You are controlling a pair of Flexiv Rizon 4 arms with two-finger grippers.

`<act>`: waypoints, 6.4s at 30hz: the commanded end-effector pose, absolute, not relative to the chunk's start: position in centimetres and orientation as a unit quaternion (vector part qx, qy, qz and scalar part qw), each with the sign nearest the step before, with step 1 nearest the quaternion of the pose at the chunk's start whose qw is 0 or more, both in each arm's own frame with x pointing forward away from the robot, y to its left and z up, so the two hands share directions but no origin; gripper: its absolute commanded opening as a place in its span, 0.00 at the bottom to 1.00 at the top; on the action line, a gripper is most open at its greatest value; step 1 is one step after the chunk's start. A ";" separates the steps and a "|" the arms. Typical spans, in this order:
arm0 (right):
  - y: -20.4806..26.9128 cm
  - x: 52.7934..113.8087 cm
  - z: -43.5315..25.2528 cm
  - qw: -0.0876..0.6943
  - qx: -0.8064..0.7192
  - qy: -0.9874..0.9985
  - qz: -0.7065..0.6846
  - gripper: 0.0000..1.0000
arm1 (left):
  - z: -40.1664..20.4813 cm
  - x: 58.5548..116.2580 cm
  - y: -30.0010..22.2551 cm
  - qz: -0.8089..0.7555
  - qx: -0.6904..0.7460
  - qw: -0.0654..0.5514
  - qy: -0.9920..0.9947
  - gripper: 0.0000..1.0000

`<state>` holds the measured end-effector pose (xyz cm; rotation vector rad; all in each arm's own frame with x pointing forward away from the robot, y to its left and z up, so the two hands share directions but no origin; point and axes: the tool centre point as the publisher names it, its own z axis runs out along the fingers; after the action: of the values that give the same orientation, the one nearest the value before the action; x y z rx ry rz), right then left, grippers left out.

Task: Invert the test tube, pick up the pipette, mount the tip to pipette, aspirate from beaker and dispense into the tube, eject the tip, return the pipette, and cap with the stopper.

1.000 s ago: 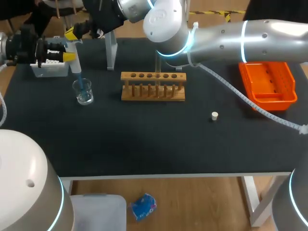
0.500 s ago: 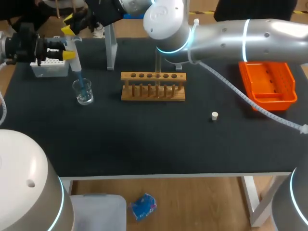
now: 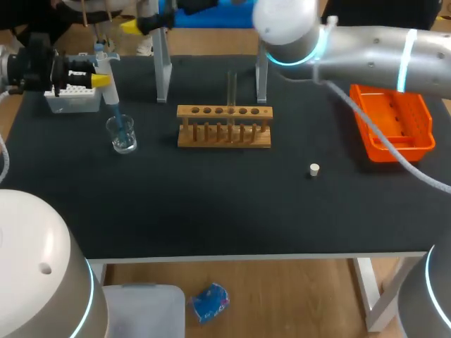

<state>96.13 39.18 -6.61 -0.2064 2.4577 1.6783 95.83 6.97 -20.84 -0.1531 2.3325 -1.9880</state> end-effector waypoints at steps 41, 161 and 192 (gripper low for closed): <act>10.5 97.2 -19.6 0.048 -0.069 0.795 0.601 1.00 | -20.8 95.9 7.1 -0.647 -0.049 0.035 0.760 0.00; 12.7 95.5 -20.6 0.029 -0.055 0.814 0.578 1.00 | -10.2 94.1 4.8 -0.599 -0.009 0.077 0.797 0.00; 12.7 95.5 -20.6 0.029 -0.055 0.814 0.578 1.00 | -0.4 96.2 -10.4 -0.626 0.058 0.016 0.778 0.00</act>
<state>95.53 12.79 -20.57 -0.1684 2.5100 1.7841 95.26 -9.73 -0.58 0.1594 2.3996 -1.9437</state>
